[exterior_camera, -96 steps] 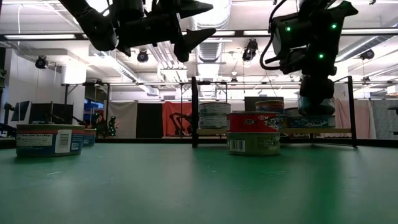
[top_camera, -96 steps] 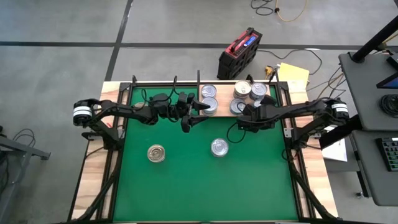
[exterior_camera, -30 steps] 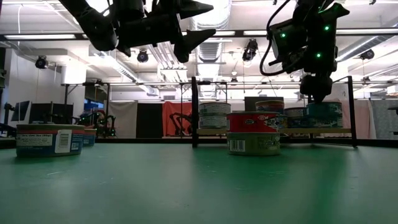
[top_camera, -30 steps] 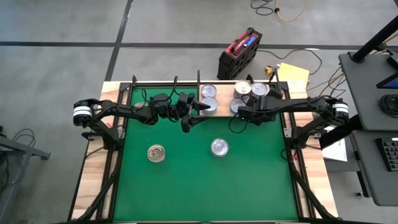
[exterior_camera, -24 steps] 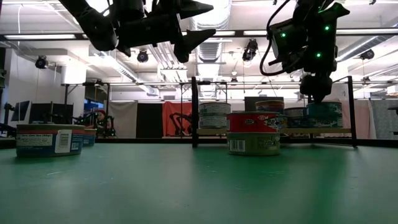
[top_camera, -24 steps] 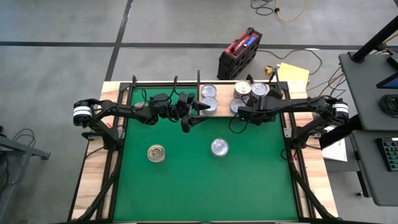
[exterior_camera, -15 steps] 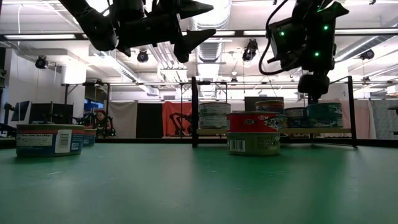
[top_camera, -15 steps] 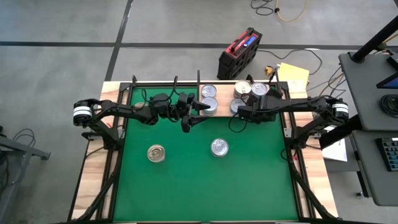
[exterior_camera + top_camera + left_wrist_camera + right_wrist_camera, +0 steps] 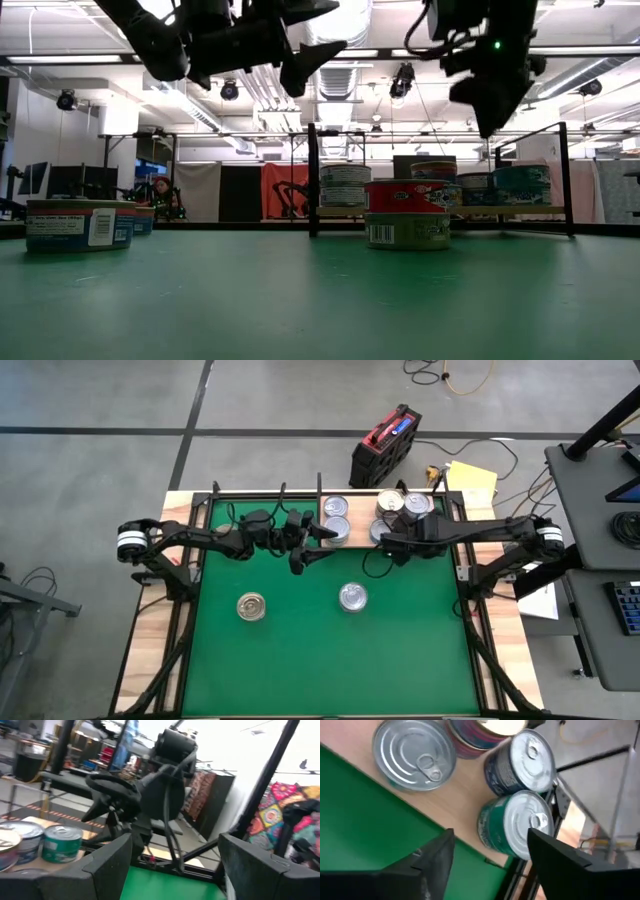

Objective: Stack canned seafood by type on shelf
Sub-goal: Stack the green/blue tuna can on top of the green/blue tuna can on the shelf

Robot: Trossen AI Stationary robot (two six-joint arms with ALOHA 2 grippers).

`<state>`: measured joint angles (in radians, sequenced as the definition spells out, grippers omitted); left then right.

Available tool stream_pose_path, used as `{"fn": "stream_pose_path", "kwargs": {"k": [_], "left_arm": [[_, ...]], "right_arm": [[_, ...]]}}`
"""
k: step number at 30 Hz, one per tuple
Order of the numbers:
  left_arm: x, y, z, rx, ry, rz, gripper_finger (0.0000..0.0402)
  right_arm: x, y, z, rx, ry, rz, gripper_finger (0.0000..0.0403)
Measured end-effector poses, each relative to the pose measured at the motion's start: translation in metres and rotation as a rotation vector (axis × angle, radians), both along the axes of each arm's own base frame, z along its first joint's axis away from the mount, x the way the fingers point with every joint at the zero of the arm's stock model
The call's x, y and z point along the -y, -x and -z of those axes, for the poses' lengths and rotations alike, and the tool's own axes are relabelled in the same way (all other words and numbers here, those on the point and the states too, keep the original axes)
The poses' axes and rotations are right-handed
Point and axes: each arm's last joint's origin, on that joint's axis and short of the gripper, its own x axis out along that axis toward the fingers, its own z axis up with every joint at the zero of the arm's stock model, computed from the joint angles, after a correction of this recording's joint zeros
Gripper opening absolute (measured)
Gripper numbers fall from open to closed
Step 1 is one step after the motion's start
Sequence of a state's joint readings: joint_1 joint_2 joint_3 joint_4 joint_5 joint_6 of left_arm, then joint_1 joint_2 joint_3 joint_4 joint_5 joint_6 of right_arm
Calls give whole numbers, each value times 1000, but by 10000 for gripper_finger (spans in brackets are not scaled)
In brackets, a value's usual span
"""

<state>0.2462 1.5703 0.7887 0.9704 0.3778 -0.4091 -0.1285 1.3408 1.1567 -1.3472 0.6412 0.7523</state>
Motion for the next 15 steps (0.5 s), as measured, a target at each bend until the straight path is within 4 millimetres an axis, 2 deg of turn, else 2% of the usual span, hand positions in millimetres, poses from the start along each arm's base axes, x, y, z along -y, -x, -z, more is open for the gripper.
{"fn": "stream_pose_path", "kwargs": {"k": [6, 12, 15], "left_arm": [[4, 6, -11, 36, -26, 74, 280], [8, 17, -30, 96, -69, 139, 280], [11, 24, -40, 122, -94, 165, 280]], "right_arm": [[0, 5, -20, 132, -17, 114, 170], [24, 13, -21, 171, -117, 275, 39], [37, 15, -17, 150, -154, 321, 17]]}}
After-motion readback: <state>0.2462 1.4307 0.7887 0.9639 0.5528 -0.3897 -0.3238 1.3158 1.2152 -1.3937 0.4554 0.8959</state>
